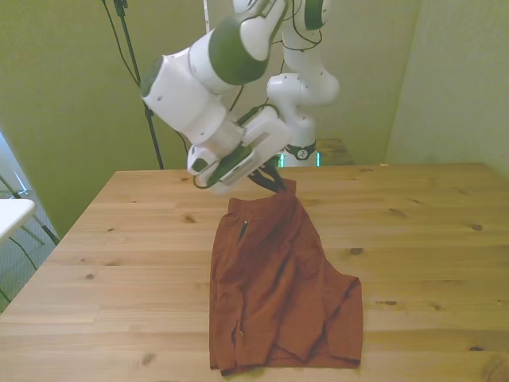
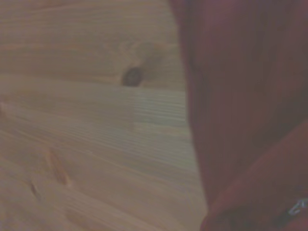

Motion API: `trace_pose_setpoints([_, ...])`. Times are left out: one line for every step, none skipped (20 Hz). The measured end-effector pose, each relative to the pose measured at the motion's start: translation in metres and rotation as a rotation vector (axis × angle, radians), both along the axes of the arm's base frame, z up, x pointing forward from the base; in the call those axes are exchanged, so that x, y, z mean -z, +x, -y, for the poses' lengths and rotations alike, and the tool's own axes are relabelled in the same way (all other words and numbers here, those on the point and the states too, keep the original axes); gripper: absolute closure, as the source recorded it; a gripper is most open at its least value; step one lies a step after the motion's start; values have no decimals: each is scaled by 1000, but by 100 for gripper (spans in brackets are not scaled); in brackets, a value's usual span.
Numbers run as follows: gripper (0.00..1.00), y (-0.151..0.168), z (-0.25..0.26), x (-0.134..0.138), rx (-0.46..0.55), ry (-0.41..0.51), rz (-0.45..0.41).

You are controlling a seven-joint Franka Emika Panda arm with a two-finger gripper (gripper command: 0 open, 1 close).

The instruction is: Unfold the shorts

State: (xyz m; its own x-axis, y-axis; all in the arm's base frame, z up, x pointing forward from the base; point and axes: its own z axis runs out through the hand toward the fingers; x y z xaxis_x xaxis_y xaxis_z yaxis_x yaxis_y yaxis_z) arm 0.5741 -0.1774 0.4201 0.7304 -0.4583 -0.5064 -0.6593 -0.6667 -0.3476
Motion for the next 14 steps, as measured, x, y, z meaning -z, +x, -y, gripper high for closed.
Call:
trace_pose_setpoints([100,4,-16,-1,-14,0,-3])
trace_pose_setpoints([100,7,-30,-2,-31,3,-4])
trace_pose_setpoints([100,9,-42,-3,-45,6,-3])
trace_pose_setpoints([100,10,-54,-3,-61,10,-2])
trace_pose_setpoints([100,10,-65,-4,-77,13,-2])
trace_pose_setpoints([100,10,-77,-4,-95,15,-1])
trace_pose_setpoints([100,9,-91,-3,-112,15,0])
trace_pose_setpoints([0,8,-104,-1,-128,11,0])
trace_pose_setpoints([0,5,-118,3,-143,7,-3])
trace_pose_setpoints([0,2,-129,8,-160,5,-8])
trace_pose_setpoints([0,-2,-139,13,-176,3,-16])
trace_pose_setpoints([0,-5,-147,18,-190,-3,-24])
trace_pose_setpoints([0,-8,-154,23,-201,-6,-32])
trace_pose_setpoints([0,-11,-158,27,-207,-8,-36])
